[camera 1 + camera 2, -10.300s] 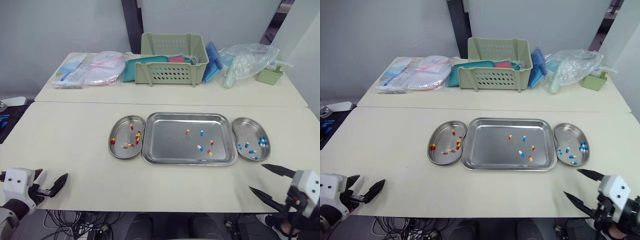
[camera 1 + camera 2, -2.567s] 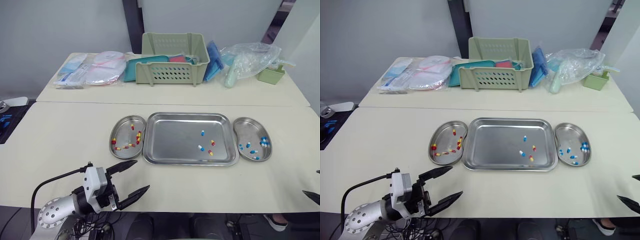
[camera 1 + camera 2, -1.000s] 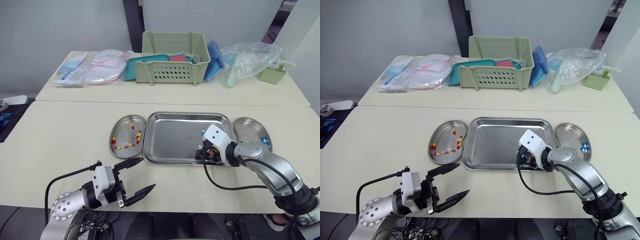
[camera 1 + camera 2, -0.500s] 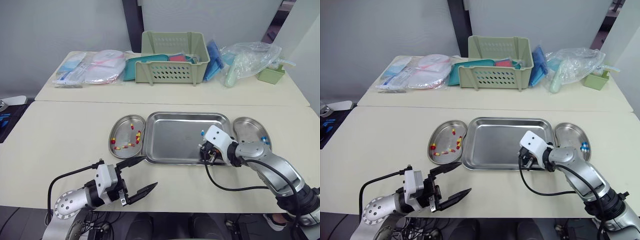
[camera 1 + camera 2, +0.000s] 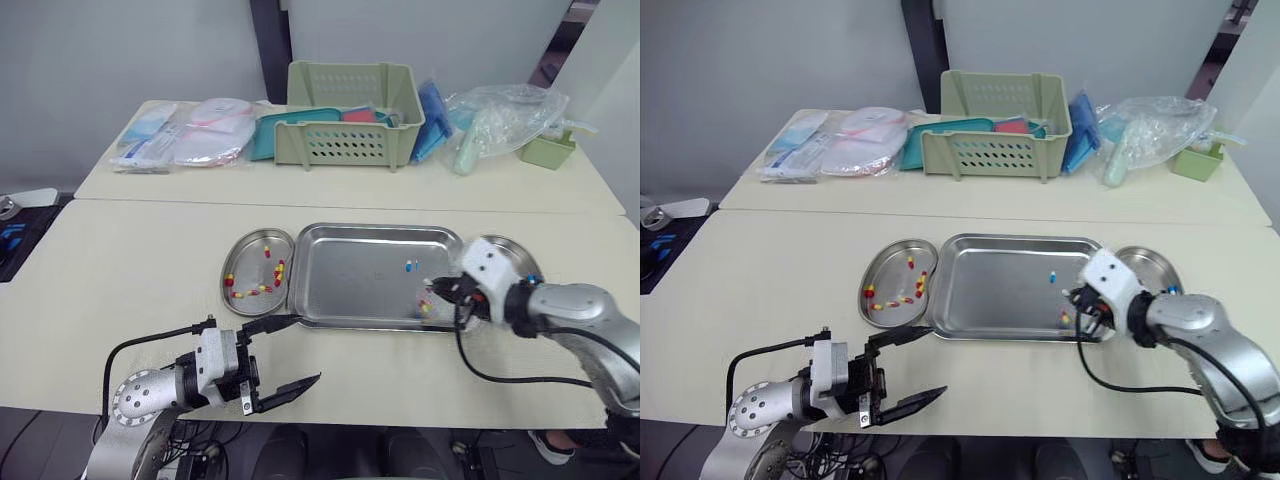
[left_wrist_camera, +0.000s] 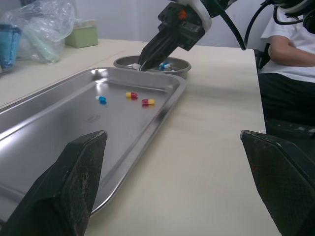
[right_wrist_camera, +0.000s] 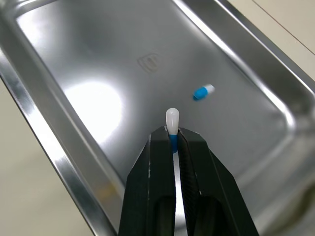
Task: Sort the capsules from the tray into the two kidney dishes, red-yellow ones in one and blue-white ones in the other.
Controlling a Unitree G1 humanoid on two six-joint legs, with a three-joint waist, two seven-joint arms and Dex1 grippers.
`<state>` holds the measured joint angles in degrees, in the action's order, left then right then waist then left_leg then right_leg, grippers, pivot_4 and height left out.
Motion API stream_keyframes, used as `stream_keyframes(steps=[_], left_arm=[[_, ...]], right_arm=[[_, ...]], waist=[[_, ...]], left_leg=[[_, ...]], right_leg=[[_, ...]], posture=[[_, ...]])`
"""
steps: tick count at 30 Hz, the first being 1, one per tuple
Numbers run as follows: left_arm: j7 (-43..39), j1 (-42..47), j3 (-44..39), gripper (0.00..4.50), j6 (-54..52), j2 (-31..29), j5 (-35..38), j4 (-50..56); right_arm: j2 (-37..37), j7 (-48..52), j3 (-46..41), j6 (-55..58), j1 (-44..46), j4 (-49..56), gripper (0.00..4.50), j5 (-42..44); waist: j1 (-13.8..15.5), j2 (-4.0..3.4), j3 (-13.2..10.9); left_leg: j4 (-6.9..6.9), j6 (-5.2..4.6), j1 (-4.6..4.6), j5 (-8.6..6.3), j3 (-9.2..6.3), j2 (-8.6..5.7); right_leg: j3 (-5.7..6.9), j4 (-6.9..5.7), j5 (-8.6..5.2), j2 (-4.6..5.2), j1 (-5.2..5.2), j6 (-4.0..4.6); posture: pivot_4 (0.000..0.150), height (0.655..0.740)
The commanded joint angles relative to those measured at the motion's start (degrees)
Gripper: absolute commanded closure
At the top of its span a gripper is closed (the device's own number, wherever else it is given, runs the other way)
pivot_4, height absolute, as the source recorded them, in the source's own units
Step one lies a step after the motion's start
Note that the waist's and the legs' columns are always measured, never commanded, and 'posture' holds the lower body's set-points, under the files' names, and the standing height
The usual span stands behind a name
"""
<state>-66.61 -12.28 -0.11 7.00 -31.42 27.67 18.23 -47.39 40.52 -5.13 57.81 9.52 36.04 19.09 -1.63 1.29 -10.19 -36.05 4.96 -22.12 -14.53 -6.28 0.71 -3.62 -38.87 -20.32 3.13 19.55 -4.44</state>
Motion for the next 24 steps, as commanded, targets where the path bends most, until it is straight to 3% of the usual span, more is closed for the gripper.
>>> stream_keyframes(steps=[1,6,16,17,23,24], left_arm=[[-1.57,0.64,1.55,0.0,1.66,0.63,1.09,0.28],[-1.99,2.19,2.93,0.0,3.06,1.87,0.68,-1.27],[-1.04,3.62,3.31,0.0,3.96,3.33,1.15,-2.44],[-1.05,3.63,3.29,0.0,3.99,3.39,1.23,-2.43],[-0.8,3.26,3.14,0.0,3.67,3.29,1.22,-2.03],[-0.73,3.2,3.08,0.0,3.61,3.25,1.23,-1.99]], right_arm=[[-3.18,1.55,-9.39,-0.17,-4.56,0.77,4.47,0.96],[-4.32,1.4,-16.13,-2.11,-9.32,-3.18,4.47,0.46],[-2.61,-1.95,-16.72,-0.21,-9.4,-5.05,4.47,1.05],[-2.55,-2.1,-16.82,-0.43,-9.54,-5.2,3.87,1.0],[-2.97,-2.29,-17.55,-2.74,-10.06,-6.77,2.4,0.59],[-2.94,-2.12,-17.86,-3.04,-10.13,-6.93,2.4,0.8]], waist=[[0.02,-0.01,-0.01],[-0.27,-0.02,-0.01],[-0.14,-0.04,-0.01],[-0.14,-0.04,-0.01],[-0.16,-0.05,-0.01],[-0.16,-0.05,-0.01]], left_leg=[[0.0,0.0,0.0,0.0,0.0,0.0],[0.0,-0.01,0.05,0.0,0.04,0.0],[-0.01,-0.01,0.06,0.0,0.07,0.0],[-0.01,-0.01,0.06,0.0,0.07,0.0],[-0.01,-0.01,0.06,0.0,0.07,0.0],[-0.01,-0.01,0.06,0.0,0.07,0.0]], right_leg=[[0.0,0.0,0.0,0.0,0.0,0.0],[-0.04,-0.01,0.0,-0.01,-0.03,0.0],[-0.07,-0.04,0.0,-0.01,-0.03,0.0],[-0.07,-0.04,0.0,-0.01,-0.03,0.0],[-0.07,-0.03,0.0,-0.01,-0.04,0.0],[-0.07,-0.03,0.0,-0.01,-0.04,0.0]], posture=[[0.15,0.739],[0.15,0.739],[0.15,0.739],[0.15,0.739],[0.15,0.739],[0.15,0.739]])
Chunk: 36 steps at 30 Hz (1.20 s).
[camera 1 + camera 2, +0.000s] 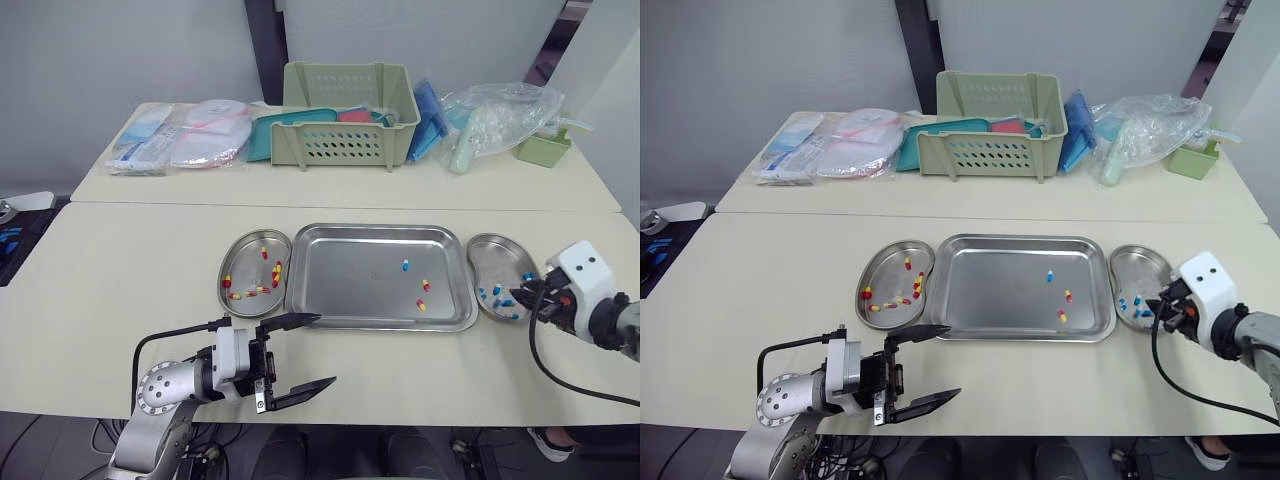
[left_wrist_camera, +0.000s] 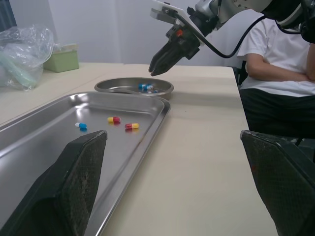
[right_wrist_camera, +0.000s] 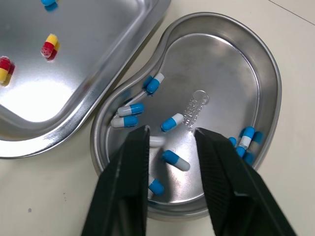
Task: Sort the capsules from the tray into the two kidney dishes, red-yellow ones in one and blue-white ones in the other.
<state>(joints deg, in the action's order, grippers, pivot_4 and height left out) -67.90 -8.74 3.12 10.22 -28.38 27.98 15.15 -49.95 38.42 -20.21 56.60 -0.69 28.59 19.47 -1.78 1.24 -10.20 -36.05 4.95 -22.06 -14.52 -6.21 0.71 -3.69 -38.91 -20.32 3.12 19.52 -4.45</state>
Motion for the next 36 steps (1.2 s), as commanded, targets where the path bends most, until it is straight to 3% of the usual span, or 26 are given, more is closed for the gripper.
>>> stream_keyframes(steps=[1,11,19,27,31,36], left_arm=[[0.64,-0.31,-0.16,0.0,0.34,0.18,0.89,1.07],[3.94,-0.92,-2.94,0.0,-0.87,-0.5,1.55,1.95],[21.56,-6.74,-19.36,0.0,-12.67,-3.89,1.59,3.61],[23.89,-11.6,-37.47,0.0,-17.19,-7.77,4.34,-8.24],[21.29,-14.06,-40.06,0.0,-15.04,-10.06,1.02,-18.15],[19.4,-15.68,-41.56,0.0,-11.5,-10.56,-0.46,-23.74]], right_arm=[[-0.44,0.12,-2.99,-2.2,0.02,0.32,2.4,0.49],[-0.22,3.25,-6.32,-14.47,-5.5,-1.62,2.4,-1.38],[2.86,11.8,-11.19,-41.17,-16.75,-7.73,2.4,-3.08],[0.12,24.52,-17.46,-48.31,-24.2,-18.61,2.4,0.56],[-1.19,26.76,-18.29,-48.0,-24.76,-21.83,2.4,1.31],[-0.84,27.8,-18.79,-47.93,-26.83,-22.4,1.29,1.07]], waist=[[0.0,0.0,0.0],[0.06,0.0,-0.01],[-0.06,0.01,-0.03],[-0.05,0.03,-0.07],[-0.25,0.04,-0.09],[-0.07,0.17,-0.14]], left_leg=[[0.0,0.0,0.0,0.0,0.0,0.0],[0.0,0.0,0.0,0.0,-0.01,0.0],[0.01,0.0,0.13,0.0,-0.02,0.01],[0.04,0.0,0.18,0.0,0.01,0.01],[0.05,0.0,0.22,0.0,0.04,0.01],[0.06,0.01,0.2,-0.01,0.04,0.01]], right_leg=[[0.0,0.0,0.0,0.0,0.0,0.0],[0.01,0.01,0.0,0.0,-0.02,0.0],[0.01,0.02,-0.01,0.0,-0.14,-0.01],[0.01,0.05,-0.01,0.01,-0.18,0.0],[-0.02,0.05,-0.01,0.0,-0.2,0.0],[-0.01,0.08,-0.01,0.01,-0.19,0.01]], posture=[[0.15,0.739],[0.15,0.739],[0.15,0.739],[0.15,0.739],[0.15,0.739],[0.15,0.739]])
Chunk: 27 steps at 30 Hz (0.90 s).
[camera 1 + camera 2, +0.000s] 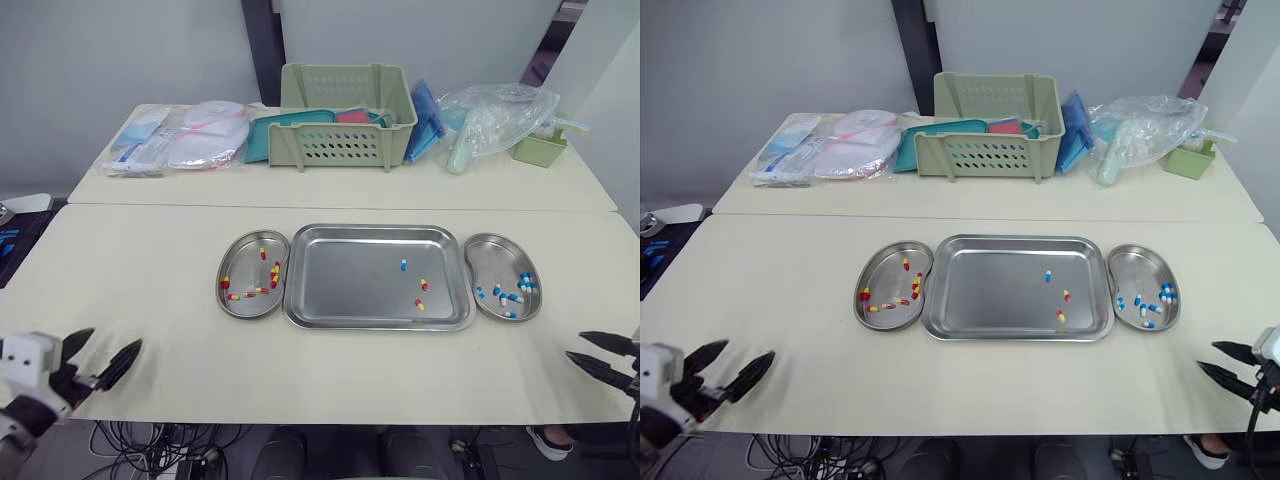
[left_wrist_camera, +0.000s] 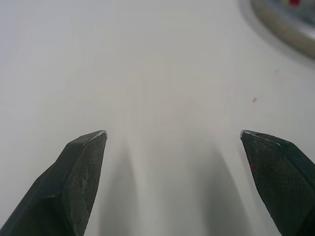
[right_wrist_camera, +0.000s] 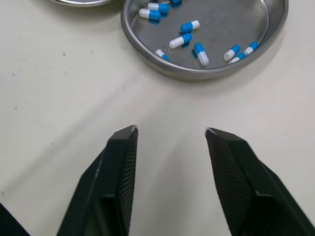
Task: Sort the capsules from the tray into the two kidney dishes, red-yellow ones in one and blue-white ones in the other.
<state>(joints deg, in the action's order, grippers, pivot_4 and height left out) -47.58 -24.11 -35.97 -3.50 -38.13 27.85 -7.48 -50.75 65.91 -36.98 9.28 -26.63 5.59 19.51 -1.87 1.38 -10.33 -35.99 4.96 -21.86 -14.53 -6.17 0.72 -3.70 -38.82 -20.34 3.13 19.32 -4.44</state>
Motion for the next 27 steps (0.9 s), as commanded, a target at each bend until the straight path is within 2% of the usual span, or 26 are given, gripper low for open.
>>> stream_keyframes(steps=[1,4,27], left_arm=[[-1.05,-0.28,-2.55,0.0,2.66,-0.83,-0.46,-1.75],[-1.15,-0.02,-2.48,0.0,3.37,-0.95,-0.76,-2.96],[-1.38,0.16,-1.27,0.0,5.3,0.21,-2.36,-2.23]], right_arm=[[0.23,0.28,-2.05,-0.8,-1.14,0.72,1.01,0.96],[0.66,-0.15,-1.86,-1.68,-1.3,0.58,0.02,0.57],[-0.43,-0.95,1.0,-3.28,1.61,-1.49,0.02,-0.36]], waist=[[0.03,0.03,0.0],[0.18,0.06,-0.01],[0.05,0.05,-0.01]], left_leg=[[0.0,0.0,0.0,0.0,0.0,0.0],[-0.01,0.01,-0.01,0.0,-0.01,0.0],[0.0,0.01,0.01,0.0,0.0,0.01]], right_leg=[[0.0,0.0,0.0,0.0,0.0,0.0],[0.01,0.0,0.0,0.01,-0.02,0.0],[0.01,0.0,0.0,0.01,-0.02,0.0]], posture=[[0.15,0.739],[0.15,0.739],[0.15,0.739]])
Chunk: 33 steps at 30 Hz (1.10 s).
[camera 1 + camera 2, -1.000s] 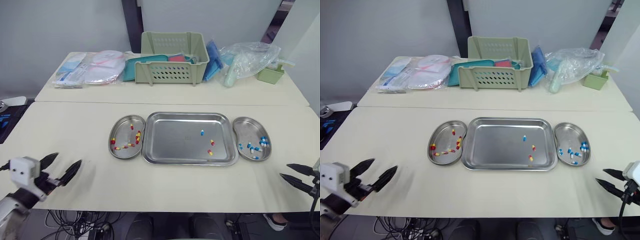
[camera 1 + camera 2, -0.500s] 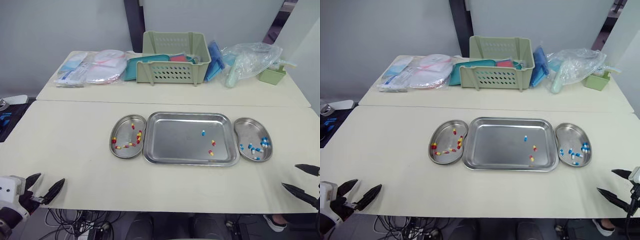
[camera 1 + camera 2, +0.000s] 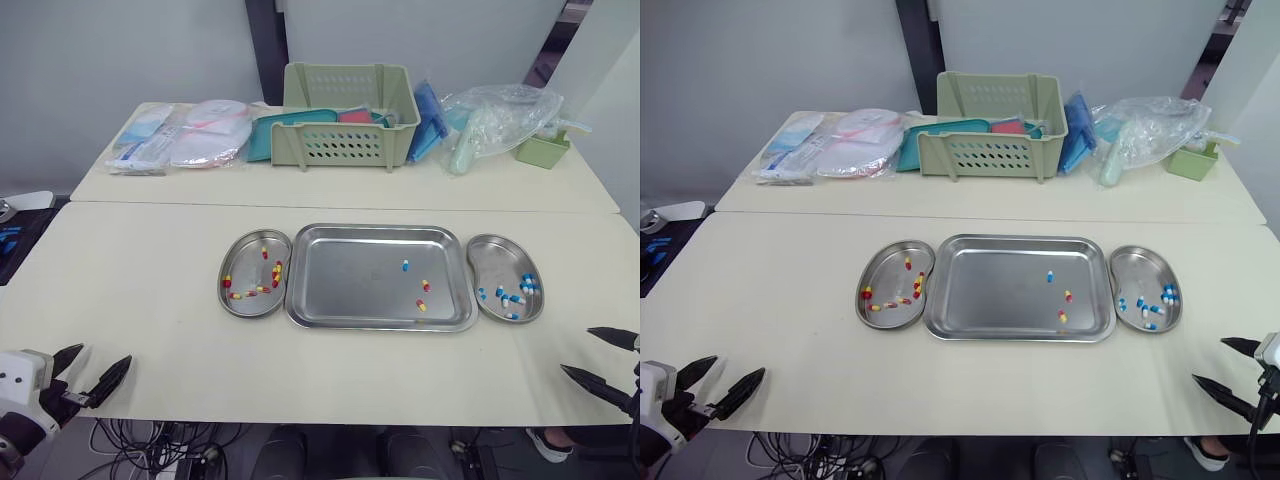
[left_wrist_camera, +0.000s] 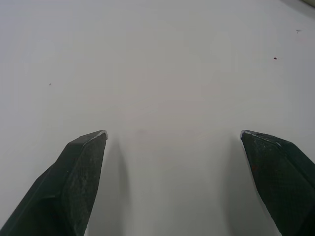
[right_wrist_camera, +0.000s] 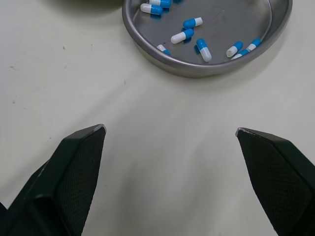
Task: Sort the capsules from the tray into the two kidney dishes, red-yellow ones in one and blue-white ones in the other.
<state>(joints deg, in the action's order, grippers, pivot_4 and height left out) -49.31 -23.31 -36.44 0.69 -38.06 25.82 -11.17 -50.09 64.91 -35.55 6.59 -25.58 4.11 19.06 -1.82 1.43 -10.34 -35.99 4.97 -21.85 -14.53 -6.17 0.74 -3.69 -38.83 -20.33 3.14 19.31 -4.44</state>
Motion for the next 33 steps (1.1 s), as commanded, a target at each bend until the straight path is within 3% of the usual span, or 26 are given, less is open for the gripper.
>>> stream_keyframes(steps=[1,22,29,33], left_arm=[[0.46,-0.68,-0.74,0.0,1.08,0.2,-0.35,1.63],[-0.29,-2.19,0.48,0.0,1.24,1.34,-0.72,7.92],[-5.17,-4.3,3.32,0.0,1.81,2.05,0.73,15.12],[-6.78,-4.68,6.72,0.0,0.87,2.77,2.02,21.38]], right_arm=[[-1.1,0.06,-0.35,-0.63,0.68,-0.1,0.02,0.04],[-1.31,0.89,0.19,-1.98,1.07,-1.74,0.02,-1.21],[-0.1,1.04,0.37,-2.9,1.14,-1.04,0.02,-0.72],[4.25,-0.42,0.29,-6.24,-0.87,4.81,0.02,0.48]], waist=[[-0.01,0.0,0.0],[-0.01,0.0,0.0],[0.0,-0.01,0.01],[0.02,-0.01,0.01]], left_leg=[[0.0,0.0,0.0,0.0,0.0,0.0],[0.0,0.0,0.0,0.0,0.01,0.0],[-0.01,0.0,-0.01,0.0,0.02,0.0],[-0.01,0.0,-0.01,0.0,0.0,0.0]], right_leg=[[0.0,0.0,0.0,0.0,0.0,0.0],[-0.01,0.0,0.0,0.0,0.0,0.0],[-0.01,-0.01,0.0,0.0,-0.01,0.0],[0.0,-0.01,0.0,-0.01,-0.01,0.0]], posture=[[0.15,0.739],[0.15,0.739],[0.15,0.739],[0.15,0.739]])
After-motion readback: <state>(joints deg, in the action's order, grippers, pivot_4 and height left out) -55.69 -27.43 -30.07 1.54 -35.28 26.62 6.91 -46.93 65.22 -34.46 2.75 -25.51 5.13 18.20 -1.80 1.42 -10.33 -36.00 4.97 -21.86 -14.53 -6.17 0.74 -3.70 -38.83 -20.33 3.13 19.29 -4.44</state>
